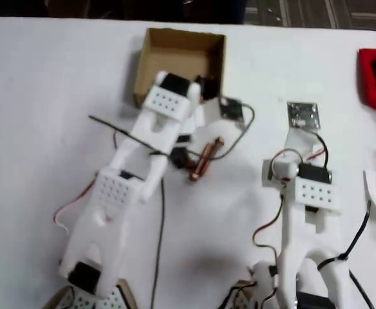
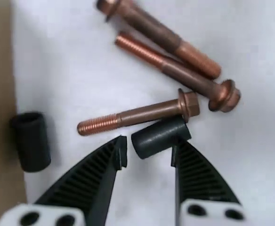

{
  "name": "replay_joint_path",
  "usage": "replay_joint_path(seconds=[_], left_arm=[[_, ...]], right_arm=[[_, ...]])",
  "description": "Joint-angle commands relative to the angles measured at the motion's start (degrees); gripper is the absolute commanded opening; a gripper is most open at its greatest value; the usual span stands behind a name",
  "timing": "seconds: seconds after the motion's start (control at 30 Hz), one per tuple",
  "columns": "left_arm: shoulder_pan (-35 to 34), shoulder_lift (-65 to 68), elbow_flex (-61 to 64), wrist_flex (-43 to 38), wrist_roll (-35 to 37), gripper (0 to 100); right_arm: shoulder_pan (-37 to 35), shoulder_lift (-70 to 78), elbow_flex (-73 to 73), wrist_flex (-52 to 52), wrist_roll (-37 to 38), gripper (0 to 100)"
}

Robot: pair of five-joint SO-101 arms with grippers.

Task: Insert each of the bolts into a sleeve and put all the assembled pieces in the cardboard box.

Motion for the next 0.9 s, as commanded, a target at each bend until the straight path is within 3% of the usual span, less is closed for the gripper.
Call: replay_joint_path(seconds=[0.0, 0.43, 0.87], left_arm=[[0.7, 0.2, -0.1, -0.4, -5.7, 17], [0.8, 1.1, -0.1, -4.5, -14.9, 17], [1.0, 3.9, 0.7, -7.3, -14.7, 17]], right_arm=[[0.7, -2.3, -0.3, -1.2, -0.4, 1.9], [0.7, -2.3, -0.3, -1.2, -0.4, 1.9], [0.7, -2.3, -0.3, -1.2, -0.4, 1.9]])
